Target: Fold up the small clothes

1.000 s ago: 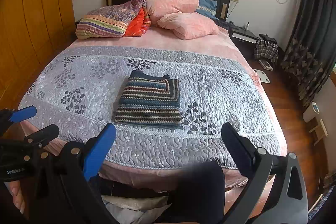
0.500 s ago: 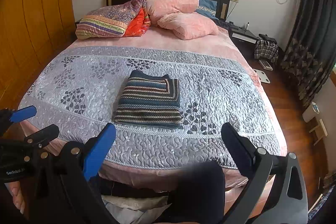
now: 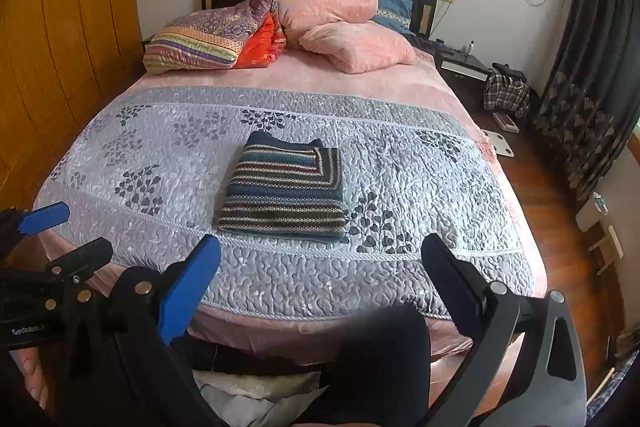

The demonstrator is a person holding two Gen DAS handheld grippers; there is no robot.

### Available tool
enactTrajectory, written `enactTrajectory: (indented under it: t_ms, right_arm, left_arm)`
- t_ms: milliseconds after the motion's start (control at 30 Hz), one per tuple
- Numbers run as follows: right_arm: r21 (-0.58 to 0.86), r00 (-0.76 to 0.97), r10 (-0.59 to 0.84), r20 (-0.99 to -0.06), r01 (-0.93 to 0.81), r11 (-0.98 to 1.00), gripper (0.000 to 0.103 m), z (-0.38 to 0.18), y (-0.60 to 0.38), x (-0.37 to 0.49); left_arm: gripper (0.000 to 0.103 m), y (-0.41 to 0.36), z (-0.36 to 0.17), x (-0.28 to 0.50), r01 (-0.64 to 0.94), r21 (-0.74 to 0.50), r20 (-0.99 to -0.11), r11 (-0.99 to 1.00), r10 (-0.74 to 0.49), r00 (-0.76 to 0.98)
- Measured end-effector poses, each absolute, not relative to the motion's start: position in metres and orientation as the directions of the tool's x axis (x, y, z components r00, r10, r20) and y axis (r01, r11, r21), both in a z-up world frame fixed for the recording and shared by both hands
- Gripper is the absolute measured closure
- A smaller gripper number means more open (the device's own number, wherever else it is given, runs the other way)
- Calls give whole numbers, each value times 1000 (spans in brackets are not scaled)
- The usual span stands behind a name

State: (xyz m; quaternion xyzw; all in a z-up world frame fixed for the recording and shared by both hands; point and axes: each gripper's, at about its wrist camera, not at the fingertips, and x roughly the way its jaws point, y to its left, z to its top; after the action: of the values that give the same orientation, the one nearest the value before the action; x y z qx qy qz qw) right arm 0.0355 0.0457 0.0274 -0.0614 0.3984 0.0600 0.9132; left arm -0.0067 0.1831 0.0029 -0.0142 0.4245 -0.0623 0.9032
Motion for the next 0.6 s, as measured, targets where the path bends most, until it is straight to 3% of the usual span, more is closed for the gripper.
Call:
enactTrajectory:
  t_ms: [600]
  right_arm:
    - [-63, 679, 61, -732, -156, 986, 3, 25, 46, 32]
  left_arm:
    - [16, 181, 1, -12, 100, -74, -764, 992, -121, 634]
